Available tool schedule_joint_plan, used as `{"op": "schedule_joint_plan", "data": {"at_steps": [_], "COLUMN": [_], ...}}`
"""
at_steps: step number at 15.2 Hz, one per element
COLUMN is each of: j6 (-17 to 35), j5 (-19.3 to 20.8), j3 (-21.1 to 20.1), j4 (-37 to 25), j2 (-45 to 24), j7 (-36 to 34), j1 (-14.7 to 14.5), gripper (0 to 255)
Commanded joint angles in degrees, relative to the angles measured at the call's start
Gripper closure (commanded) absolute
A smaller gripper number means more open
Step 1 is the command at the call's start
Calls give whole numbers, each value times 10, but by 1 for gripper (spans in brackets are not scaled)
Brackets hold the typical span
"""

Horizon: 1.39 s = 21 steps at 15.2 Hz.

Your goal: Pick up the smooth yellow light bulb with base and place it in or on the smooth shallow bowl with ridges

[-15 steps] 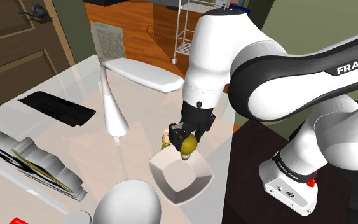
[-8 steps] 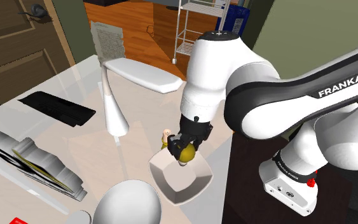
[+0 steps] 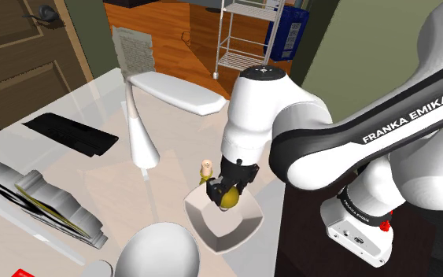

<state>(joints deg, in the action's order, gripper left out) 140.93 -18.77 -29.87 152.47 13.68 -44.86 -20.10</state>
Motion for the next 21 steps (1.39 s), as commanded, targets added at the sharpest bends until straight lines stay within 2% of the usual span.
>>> {"op": "schedule_joint_plan", "data": {"at_steps": [1,9,10,15,19,21], "j6": [27,27,27,27,-69,-69], "j5": [4,4,4,4,-7,-7], "j3": [-5,-5,-5,-5,17,17], "j4": [6,6,6,6,-17,-17], "j2": [-21,-21,-21,-21,53,53], "j7": [-3,-3,-3,-3,10,10], "j1": [2,2,2,2,-3,-3], "gripper": [255,255,0,0,0,0]}}
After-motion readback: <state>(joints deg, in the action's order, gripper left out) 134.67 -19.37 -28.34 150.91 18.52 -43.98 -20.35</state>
